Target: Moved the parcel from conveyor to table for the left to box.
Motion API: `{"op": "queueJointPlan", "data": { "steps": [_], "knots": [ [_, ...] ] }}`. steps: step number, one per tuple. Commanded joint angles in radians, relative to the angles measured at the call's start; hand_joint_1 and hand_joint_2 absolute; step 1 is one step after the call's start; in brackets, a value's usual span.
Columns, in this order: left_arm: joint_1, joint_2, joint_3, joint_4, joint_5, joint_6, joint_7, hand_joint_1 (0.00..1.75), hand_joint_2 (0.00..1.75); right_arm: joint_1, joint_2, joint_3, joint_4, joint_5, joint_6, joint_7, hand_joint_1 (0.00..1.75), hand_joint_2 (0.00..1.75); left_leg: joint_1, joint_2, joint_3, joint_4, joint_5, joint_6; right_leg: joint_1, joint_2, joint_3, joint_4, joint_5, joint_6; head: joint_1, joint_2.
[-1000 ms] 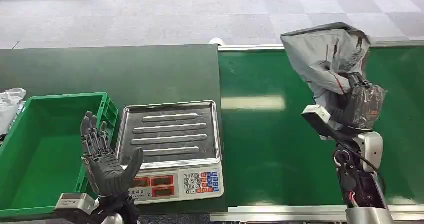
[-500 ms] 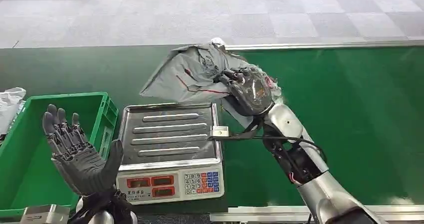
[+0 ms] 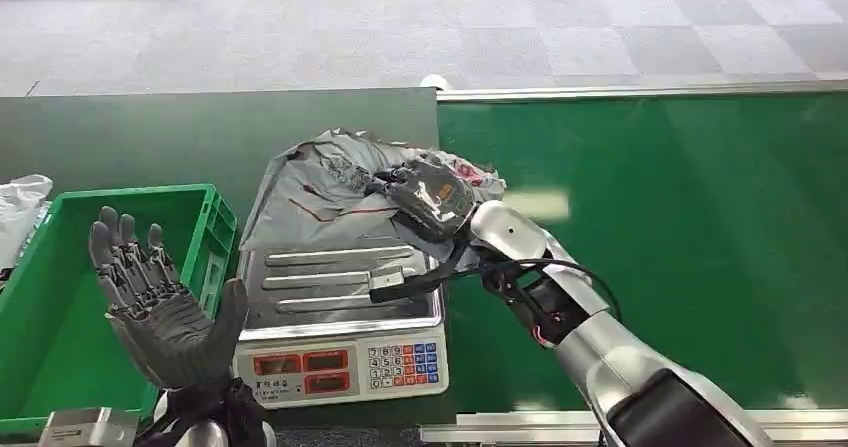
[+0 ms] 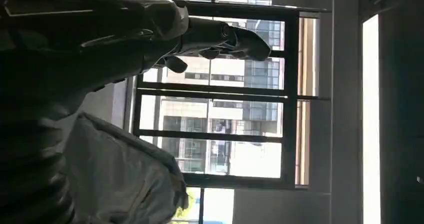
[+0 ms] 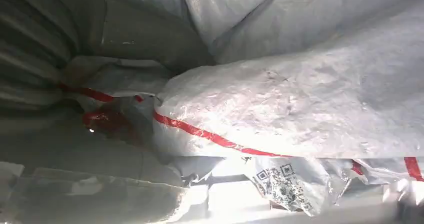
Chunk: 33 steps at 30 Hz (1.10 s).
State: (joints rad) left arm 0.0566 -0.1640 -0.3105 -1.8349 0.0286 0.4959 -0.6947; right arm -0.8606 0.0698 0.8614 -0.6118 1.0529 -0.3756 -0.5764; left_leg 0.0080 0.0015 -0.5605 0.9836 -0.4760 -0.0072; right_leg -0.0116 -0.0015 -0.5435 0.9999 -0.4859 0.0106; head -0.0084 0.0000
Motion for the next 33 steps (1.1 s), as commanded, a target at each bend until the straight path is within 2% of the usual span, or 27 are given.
{"op": "queueJointPlan", "data": {
  "steps": [1,10,14,17,19,20,21,24,33],
  "knots": [
    [-0.068,0.008,-0.034,0.117,0.000,-0.019,-0.003,0.00,1.75,0.000,0.119,0.201,0.188,0.012,0.142,0.048,1.75,1.75,0.000,0.000,0.001,-0.001,0.001,0.000,0.000,0.001,0.000,-0.001,0.001,-0.001,0.000,0.000],
    [-0.121,-0.004,-0.067,0.210,0.018,-0.064,-0.003,0.00,1.75,0.060,0.121,0.214,0.269,-0.018,0.021,0.069,1.75,1.75,0.001,-0.003,0.001,-0.001,0.001,0.000,0.001,-0.002,0.002,-0.001,0.000,0.000,0.000,0.000],
    [-0.121,-0.004,-0.067,0.210,0.018,-0.064,-0.003,0.00,1.75,0.060,0.121,0.214,0.269,-0.018,0.021,0.069,1.75,1.75,0.001,-0.002,0.000,-0.002,0.002,0.000,0.001,-0.002,0.000,-0.002,0.001,-0.001,0.000,0.000],
    [-0.130,-0.010,-0.069,0.225,0.022,-0.073,-0.003,0.00,1.75,0.064,0.124,0.223,0.264,0.008,-0.088,0.107,1.75,1.75,0.001,-0.003,0.001,-0.002,0.002,0.000,0.001,-0.002,0.001,-0.002,0.001,-0.001,0.000,0.000],
    [-0.135,-0.013,-0.074,0.233,0.017,-0.066,-0.003,0.00,1.75,0.053,0.136,0.230,0.282,0.049,-0.175,0.205,1.75,1.75,0.001,-0.002,0.001,-0.001,0.001,0.000,0.001,-0.001,0.001,-0.001,0.000,-0.001,0.000,0.000],
    [-0.139,-0.012,-0.076,0.237,0.015,-0.066,-0.003,0.00,1.75,0.047,0.141,0.223,0.289,0.049,-0.173,0.231,0.07,1.75,0.001,-0.002,0.000,-0.001,0.001,0.000,0.001,-0.002,0.001,-0.002,0.001,-0.001,0.000,0.000],
    [-0.142,-0.013,-0.078,0.241,0.015,-0.067,-0.003,0.00,1.75,0.041,0.142,0.219,0.295,0.052,-0.170,0.255,0.00,1.75,0.001,-0.001,0.000,-0.001,0.001,0.000,0.001,-0.001,0.000,-0.001,0.001,-0.001,0.000,0.000],
    [-0.159,-0.012,-0.081,0.263,0.022,-0.077,-0.003,0.00,1.75,0.033,0.129,0.196,0.289,0.044,-0.180,0.279,0.00,1.75,0.001,-0.002,0.000,0.000,0.001,0.000,0.001,-0.001,0.000,0.000,0.000,0.000,0.000,0.000],
    [-0.172,-0.015,-0.085,0.285,0.025,-0.094,-0.003,0.00,1.75,0.054,0.108,0.154,0.266,0.008,-0.221,0.239,0.00,1.75,0.001,-0.002,0.000,-0.001,0.001,0.000,0.001,-0.002,0.000,-0.001,0.001,-0.001,0.000,0.000]
  ]
}}
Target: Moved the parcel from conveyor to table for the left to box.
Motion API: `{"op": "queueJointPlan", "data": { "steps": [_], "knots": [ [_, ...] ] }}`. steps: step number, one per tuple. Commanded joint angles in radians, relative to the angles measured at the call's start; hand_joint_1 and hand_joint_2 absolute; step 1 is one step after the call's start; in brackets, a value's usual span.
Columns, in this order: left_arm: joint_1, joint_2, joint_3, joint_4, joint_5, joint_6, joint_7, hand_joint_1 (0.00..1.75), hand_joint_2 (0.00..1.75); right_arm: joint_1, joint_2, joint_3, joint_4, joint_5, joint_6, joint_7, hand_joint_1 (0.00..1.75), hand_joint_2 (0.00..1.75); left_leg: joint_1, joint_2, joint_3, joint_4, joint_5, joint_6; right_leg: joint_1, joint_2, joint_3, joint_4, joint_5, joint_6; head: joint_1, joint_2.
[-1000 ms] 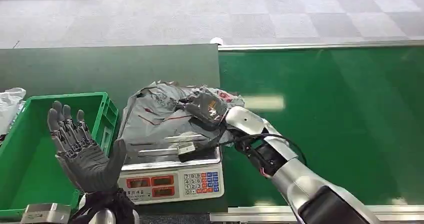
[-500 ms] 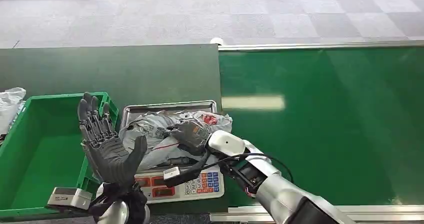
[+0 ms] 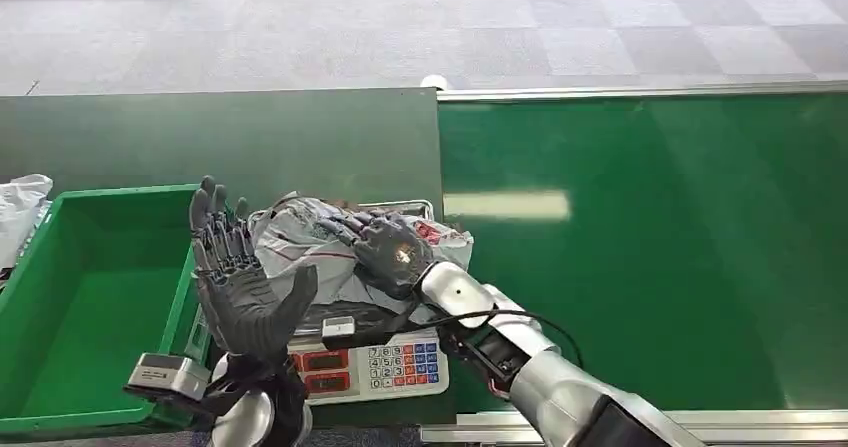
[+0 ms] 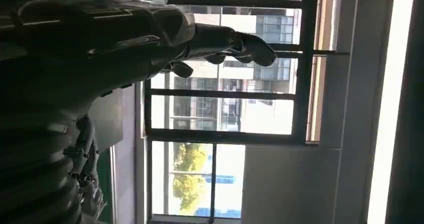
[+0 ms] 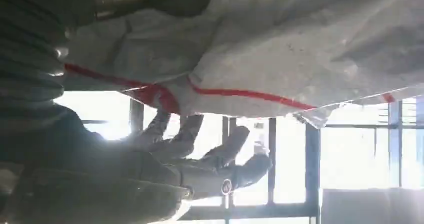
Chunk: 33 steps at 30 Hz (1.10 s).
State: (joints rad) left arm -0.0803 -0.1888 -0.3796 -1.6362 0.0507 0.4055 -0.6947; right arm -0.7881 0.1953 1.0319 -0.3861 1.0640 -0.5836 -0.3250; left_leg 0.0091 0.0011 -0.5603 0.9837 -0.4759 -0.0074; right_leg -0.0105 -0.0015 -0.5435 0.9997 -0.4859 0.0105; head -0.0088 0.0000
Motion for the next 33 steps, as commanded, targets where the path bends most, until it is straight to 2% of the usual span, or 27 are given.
{"op": "queueJointPlan", "data": {
  "steps": [1,6,9,12,15,17,19,22,27,28,33],
  "knots": [
    [-0.035,0.010,-0.017,0.089,0.004,-0.006,-0.003,0.00,1.75,-0.014,-0.020,-0.024,0.036,-0.008,-0.023,-0.023,0.00,1.75,0.000,-0.002,0.000,-0.001,0.001,0.000,0.000,-0.002,0.000,-0.001,0.000,0.000,0.000,0.000],
    [-0.026,0.015,-0.020,0.088,0.003,-0.005,-0.003,0.00,1.75,0.017,-0.034,-0.084,0.003,-0.077,-0.094,-0.122,0.00,1.75,0.000,-0.002,0.000,-0.001,0.001,0.000,0.000,-0.002,0.001,-0.002,0.001,0.000,0.000,0.000],
    [-0.031,0.009,-0.015,0.092,0.003,-0.010,-0.003,0.00,1.75,0.043,-0.030,-0.182,-0.043,-0.223,-0.101,-0.268,0.00,1.75,0.000,-0.002,0.000,-0.001,0.001,0.000,0.000,-0.002,0.001,-0.001,0.001,0.000,0.000,0.000],
    [-0.034,0.007,-0.011,0.095,0.002,-0.008,-0.003,0.00,1.75,0.054,-0.031,-0.244,-0.086,-0.291,-0.115,-0.308,0.00,1.75,0.000,-0.002,-0.001,-0.001,0.001,0.000,0.000,-0.001,0.000,-0.001,0.001,0.000,0.000,0.000],
    [-0.034,0.007,-0.011,0.095,0.002,-0.008,-0.003,0.00,1.75,0.054,-0.031,-0.244,-0.086,-0.291,-0.115,-0.308,0.00,1.75,0.000,-0.001,-0.001,0.000,0.001,0.000,0.000,-0.001,-0.001,0.000,0.001,-0.001,0.000,0.000],
    [-0.032,0.009,-0.008,0.086,-0.001,0.001,-0.003,0.00,1.75,0.065,-0.025,-0.313,-0.117,-0.409,-0.067,-0.373,0.00,1.75,0.000,-0.002,-0.001,-0.001,0.001,0.000,0.000,-0.002,-0.001,-0.001,0.001,-0.001,0.000,0.000],
    [-0.026,0.012,-0.003,0.078,-0.001,0.006,-0.003,0.00,1.75,0.083,-0.039,-0.325,-0.206,-0.506,-0.004,-0.373,0.00,1.75,0.000,-0.001,-0.001,0.000,0.001,0.000,0.000,-0.001,-0.001,0.000,0.001,0.000,0.000,0.000],
    [-0.015,0.011,0.006,0.067,0.002,0.009,-0.003,0.00,1.75,0.097,-0.058,-0.307,-0.291,-0.577,0.024,-0.373,0.00,1.75,0.000,-0.001,-0.001,0.000,0.001,0.000,0.000,-0.001,-0.001,0.000,0.000,0.000,0.000,0.000],
    [-0.010,0.010,0.012,0.064,0.002,0.007,-0.003,0.00,1.75,0.082,-0.062,-0.285,-0.308,-0.536,-0.034,-0.368,0.00,1.75,0.000,0.000,-0.001,0.000,0.001,0.000,0.000,0.000,-0.001,-0.001,0.001,0.000,0.000,0.000],
    [-0.007,0.009,0.013,0.062,-0.002,0.012,-0.003,0.00,1.75,0.094,-0.062,-0.303,-0.348,-0.596,0.029,-0.373,0.00,1.75,0.000,0.000,-0.001,0.000,0.001,0.000,0.000,0.000,-0.001,0.000,0.000,0.000,0.000,0.000],
    [0.000,0.012,0.012,0.060,-0.003,0.014,-0.003,0.00,1.75,0.118,-0.075,-0.310,-0.417,-0.663,0.090,-0.373,0.00,1.75,0.000,-0.001,-0.002,-0.002,0.002,0.000,0.001,0.000,-0.001,-0.002,0.002,-0.001,0.000,0.000]
  ]
}}
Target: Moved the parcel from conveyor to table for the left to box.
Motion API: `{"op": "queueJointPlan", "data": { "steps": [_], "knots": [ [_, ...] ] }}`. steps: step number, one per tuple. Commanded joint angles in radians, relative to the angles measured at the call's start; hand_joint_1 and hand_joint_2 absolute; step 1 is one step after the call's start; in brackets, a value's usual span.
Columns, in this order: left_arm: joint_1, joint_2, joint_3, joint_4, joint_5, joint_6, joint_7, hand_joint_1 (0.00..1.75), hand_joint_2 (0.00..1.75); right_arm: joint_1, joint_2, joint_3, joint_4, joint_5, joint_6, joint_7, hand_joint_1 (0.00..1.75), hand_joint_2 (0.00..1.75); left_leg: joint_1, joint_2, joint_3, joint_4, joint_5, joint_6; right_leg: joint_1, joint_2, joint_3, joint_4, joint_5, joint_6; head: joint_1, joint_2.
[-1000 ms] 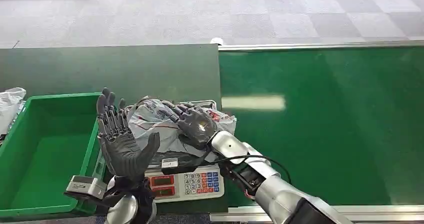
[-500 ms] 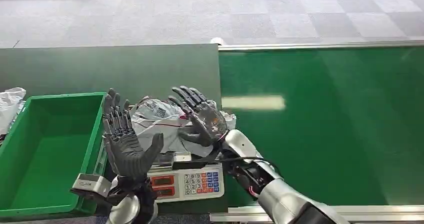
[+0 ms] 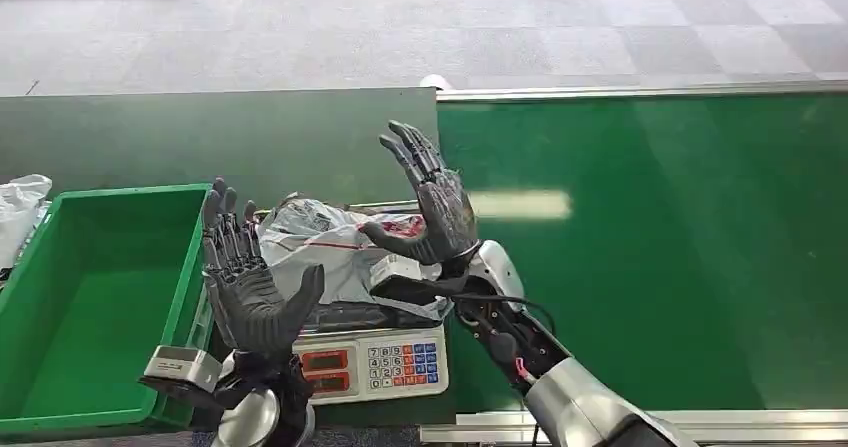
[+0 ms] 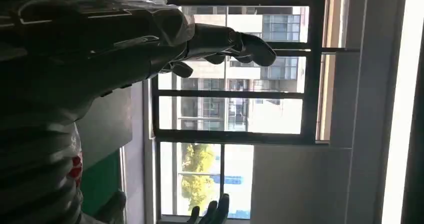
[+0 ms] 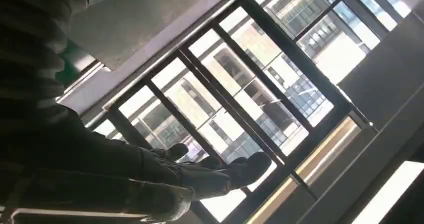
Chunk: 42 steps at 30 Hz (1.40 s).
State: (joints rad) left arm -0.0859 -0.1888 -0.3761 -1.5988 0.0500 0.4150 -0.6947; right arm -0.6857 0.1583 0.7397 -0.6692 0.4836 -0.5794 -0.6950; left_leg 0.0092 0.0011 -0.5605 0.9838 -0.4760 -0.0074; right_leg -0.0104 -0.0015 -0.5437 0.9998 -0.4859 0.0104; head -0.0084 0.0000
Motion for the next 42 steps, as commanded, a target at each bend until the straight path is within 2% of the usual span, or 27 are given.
{"op": "queueJointPlan", "data": {
  "steps": [1,9,14,18,21,26,40,42],
  "knots": [
    [0.007,0.013,0.008,0.024,-0.005,0.009,-0.003,0.00,1.75,0.025,-0.042,-0.020,-0.154,-0.093,0.089,-0.003,0.00,1.75,0.000,-0.001,-0.001,-0.002,0.002,0.000,0.000,-0.001,-0.001,-0.002,0.002,-0.001,0.000,0.000],
    [0.017,0.021,0.009,0.050,0.000,0.025,-0.003,0.00,1.75,0.091,-0.063,-0.086,-0.286,-0.204,0.149,-0.003,0.00,1.75,0.000,-0.001,0.000,-0.001,0.001,0.000,0.000,-0.001,0.000,-0.001,0.000,0.000,0.000,0.000],
    [0.034,0.030,0.002,0.105,-0.020,0.026,-0.003,0.00,1.75,0.217,-0.139,-0.197,-0.461,-0.290,0.211,0.063,0.00,1.75,0.000,-0.004,0.001,-0.002,0.001,0.000,0.000,-0.004,0.002,-0.003,0.000,0.000,0.000,0.000],
    [0.033,0.038,0.000,0.127,-0.024,0.038,-0.003,0.00,1.75,0.291,-0.167,-0.280,-0.503,-0.294,0.203,0.098,0.00,1.75,0.000,-0.004,0.001,-0.002,0.001,0.000,0.000,-0.004,0.002,-0.002,0.000,0.000,0.000,0.000],
    [0.054,0.053,0.004,0.128,-0.032,0.052,-0.003,0.00,1.75,0.345,-0.184,-0.376,-0.521,-0.333,0.251,0.159,0.00,1.75,0.000,-0.004,0.001,-0.002,0.001,0.000,0.000,-0.004,0.002,-0.003,0.000,0.000,0.000,0.000],
    [0.069,0.062,0.005,0.131,-0.062,0.030,0.020,0.00,1.75,0.374,-0.213,-0.444,-0.514,-0.390,0.354,0.214,0.00,1.75,0.000,-0.003,0.000,-0.002,0.001,0.001,0.000,-0.002,0.001,-0.003,0.001,0.000,0.000,0.000],
    [0.070,0.062,0.007,0.129,-0.064,0.028,0.021,0.00,1.75,0.376,-0.211,-0.448,-0.517,-0.391,0.356,0.214,0.00,1.75,0.000,0.000,0.000,-0.001,0.000,0.000,0.000,0.000,0.000,-0.001,0.000,0.000,0.000,0.000],
    [0.083,0.058,0.023,0.125,-0.087,-0.006,0.057,0.00,1.75,0.401,-0.227,-0.476,-0.524,-0.430,0.421,0.265,0.00,1.75,0.000,-0.001,0.000,-0.001,0.000,0.000,0.000,-0.001,0.000,-0.002,0.000,0.000,0.000,0.000]
  ]
}}
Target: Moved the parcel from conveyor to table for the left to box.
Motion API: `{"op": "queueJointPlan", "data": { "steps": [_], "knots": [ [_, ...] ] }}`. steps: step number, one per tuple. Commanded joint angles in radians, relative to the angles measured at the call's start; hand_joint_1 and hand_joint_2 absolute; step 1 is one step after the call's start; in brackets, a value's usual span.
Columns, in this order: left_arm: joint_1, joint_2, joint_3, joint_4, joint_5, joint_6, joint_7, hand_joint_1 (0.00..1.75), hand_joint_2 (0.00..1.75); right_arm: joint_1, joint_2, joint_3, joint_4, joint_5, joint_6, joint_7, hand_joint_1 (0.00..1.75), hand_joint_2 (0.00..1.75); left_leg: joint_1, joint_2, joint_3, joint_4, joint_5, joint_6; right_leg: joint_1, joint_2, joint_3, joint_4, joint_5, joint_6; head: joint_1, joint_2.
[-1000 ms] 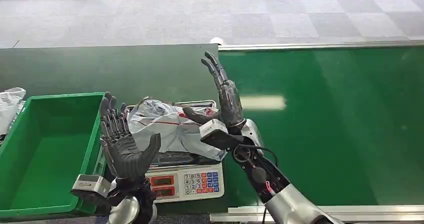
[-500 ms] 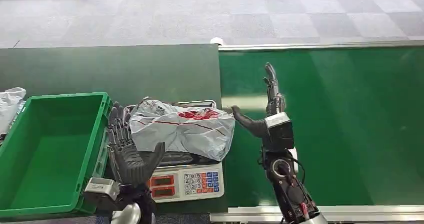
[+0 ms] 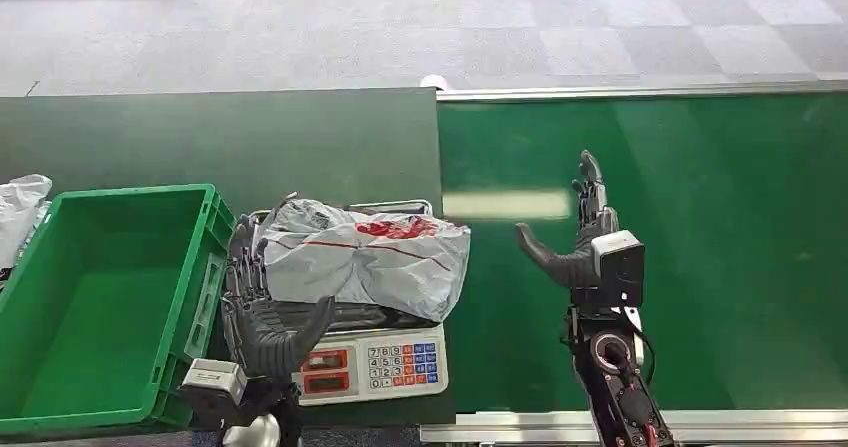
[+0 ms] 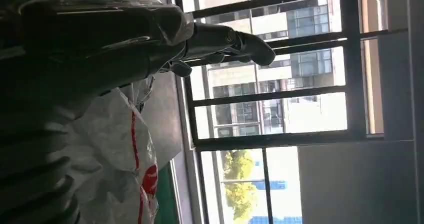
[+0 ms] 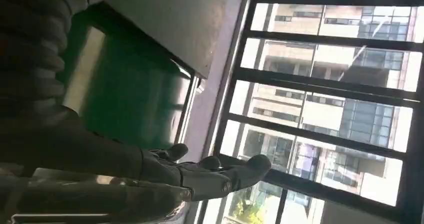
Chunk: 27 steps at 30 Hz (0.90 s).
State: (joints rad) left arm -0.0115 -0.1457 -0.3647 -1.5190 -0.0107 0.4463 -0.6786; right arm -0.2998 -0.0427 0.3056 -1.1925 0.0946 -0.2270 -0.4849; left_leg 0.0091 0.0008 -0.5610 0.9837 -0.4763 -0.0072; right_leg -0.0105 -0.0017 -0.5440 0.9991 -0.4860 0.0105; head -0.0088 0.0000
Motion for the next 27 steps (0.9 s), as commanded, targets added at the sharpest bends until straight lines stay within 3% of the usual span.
{"op": "queueJointPlan", "data": {
  "steps": [1,5,11,18,21,27],
  "knots": [
    [0.014,0.014,0.021,0.047,-0.045,-0.039,0.052,0.00,1.75,0.028,-0.038,-0.048,0.000,-0.051,0.108,0.070,0.00,1.75,0.000,-0.001,0.001,-0.001,0.000,0.000,0.000,-0.001,0.001,-0.001,0.000,0.000,0.000,0.000],
    [0.024,0.031,0.033,0.052,-0.174,-0.023,0.078,0.00,1.75,0.092,-0.065,-0.060,-0.016,0.001,0.166,0.047,0.00,1.75,0.000,-0.003,0.001,-0.002,0.001,0.000,0.000,-0.003,0.003,-0.003,0.000,0.000,0.000,0.000],
    [0.029,0.062,0.004,0.063,-0.329,0.003,0.099,0.00,1.75,0.288,-0.071,-0.067,-0.157,0.021,0.215,0.028,0.00,1.75,0.001,-0.005,0.001,-0.003,0.000,0.000,0.001,-0.004,0.003,-0.004,-0.001,-0.001,0.000,0.000],
    [-0.018,0.071,0.011,0.098,-0.387,-0.041,0.158,0.00,1.75,0.322,-0.044,-0.073,-0.169,0.062,0.236,0.023,0.00,1.75,0.000,-0.001,-0.001,-0.001,0.000,0.000,0.000,-0.001,0.000,-0.001,0.000,-0.001,0.000,0.000],
    [-0.076,0.066,0.006,0.176,-0.496,0.073,0.106,0.00,1.75,0.319,-0.025,-0.084,-0.174,0.072,0.240,0.024,0.00,1.75,0.000,-0.001,-0.001,-0.002,0.000,-0.001,0.000,-0.001,0.000,-0.001,0.000,-0.001,0.000,0.000],
    [-0.115,0.073,-0.006,0.182,-0.475,-0.063,0.143,0.00,1.75,0.334,-0.045,-0.098,-0.209,0.078,0.234,0.013,0.00,1.75,0.000,-0.002,0.000,-0.001,0.000,-0.001,0.000,-0.001,0.001,-0.001,0.000,-0.001,0.000,0.000]
  ]
}}
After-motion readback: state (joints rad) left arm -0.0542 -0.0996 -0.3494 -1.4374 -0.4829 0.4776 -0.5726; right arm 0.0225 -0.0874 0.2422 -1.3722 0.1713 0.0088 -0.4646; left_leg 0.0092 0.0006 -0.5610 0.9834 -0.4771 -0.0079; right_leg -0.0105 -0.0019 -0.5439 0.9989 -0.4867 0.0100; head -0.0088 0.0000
